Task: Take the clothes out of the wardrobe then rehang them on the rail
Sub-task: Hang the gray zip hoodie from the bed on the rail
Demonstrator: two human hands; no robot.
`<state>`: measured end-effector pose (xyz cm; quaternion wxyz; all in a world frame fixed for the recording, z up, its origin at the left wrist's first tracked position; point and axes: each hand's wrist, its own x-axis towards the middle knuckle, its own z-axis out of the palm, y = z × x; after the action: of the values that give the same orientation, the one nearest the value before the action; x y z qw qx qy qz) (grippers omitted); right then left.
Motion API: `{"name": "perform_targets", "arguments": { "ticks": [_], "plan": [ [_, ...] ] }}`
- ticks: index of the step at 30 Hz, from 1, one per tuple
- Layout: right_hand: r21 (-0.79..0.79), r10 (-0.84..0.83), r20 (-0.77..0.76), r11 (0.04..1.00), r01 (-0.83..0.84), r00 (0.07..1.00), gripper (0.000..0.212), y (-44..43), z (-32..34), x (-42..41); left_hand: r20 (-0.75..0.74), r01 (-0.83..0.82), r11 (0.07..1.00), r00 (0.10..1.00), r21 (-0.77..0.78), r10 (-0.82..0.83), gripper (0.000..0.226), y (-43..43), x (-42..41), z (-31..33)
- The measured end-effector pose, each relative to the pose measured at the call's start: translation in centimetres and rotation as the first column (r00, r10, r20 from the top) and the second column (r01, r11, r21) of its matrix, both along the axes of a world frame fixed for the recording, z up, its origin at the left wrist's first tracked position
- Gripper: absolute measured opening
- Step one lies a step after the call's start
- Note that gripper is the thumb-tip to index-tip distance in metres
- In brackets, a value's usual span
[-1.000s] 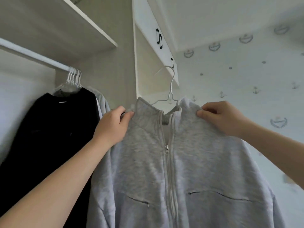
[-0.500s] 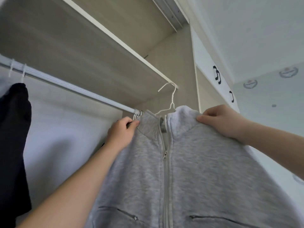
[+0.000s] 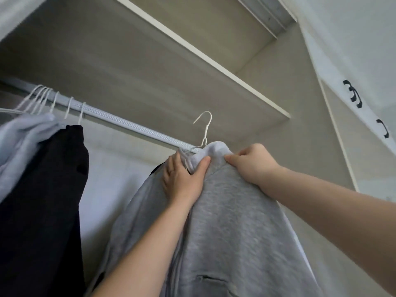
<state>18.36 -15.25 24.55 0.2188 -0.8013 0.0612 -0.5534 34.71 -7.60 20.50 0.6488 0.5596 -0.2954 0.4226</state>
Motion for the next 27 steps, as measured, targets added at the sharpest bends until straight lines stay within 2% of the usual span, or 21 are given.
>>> {"name": "perform_targets", "arguments": {
  "ticks": [4, 10, 15, 21, 27],
  "plan": [
    [0.001, 0.003, 0.008, 1.0, -0.003, 1.0, 0.039, 0.0, 0.8, 5.0, 0.004, -0.056, 0.995, 0.998, -0.079, 0.057, 0.077, -0.6, 4.6, 1.1],
    [0.006, -0.005, 0.014, 1.0, 0.004, 1.0, 0.038, 0.2, 1.9, 11.3, -0.028, -0.049, 0.999, 0.998, -0.009, 0.049, 0.069, -0.8, 10.7, 2.1],
    [0.016, -0.028, -0.043, 0.999, 0.028, 0.999, 0.03, 0.7, 2.2, 15.2, -0.073, -0.028, 0.996, 0.997, 0.084, 0.034, 0.067, -0.2, 14.7, 2.2],
    [0.058, 0.026, -0.074, 0.998, -0.022, 0.997, 0.032, -0.1, 0.6, 17.2, -0.008, -0.056, 0.994, 0.998, 0.096, 0.057, 0.065, -0.7, 18.2, 0.7],
    [-0.109, -0.094, -0.125, 0.991, 0.081, 0.988, 0.033, -1.6, -0.3, 17.4, 0.081, -0.076, 0.992, 0.994, 0.096, 0.069, 0.074, -2.4, 21.0, -0.9]
  ]
}}
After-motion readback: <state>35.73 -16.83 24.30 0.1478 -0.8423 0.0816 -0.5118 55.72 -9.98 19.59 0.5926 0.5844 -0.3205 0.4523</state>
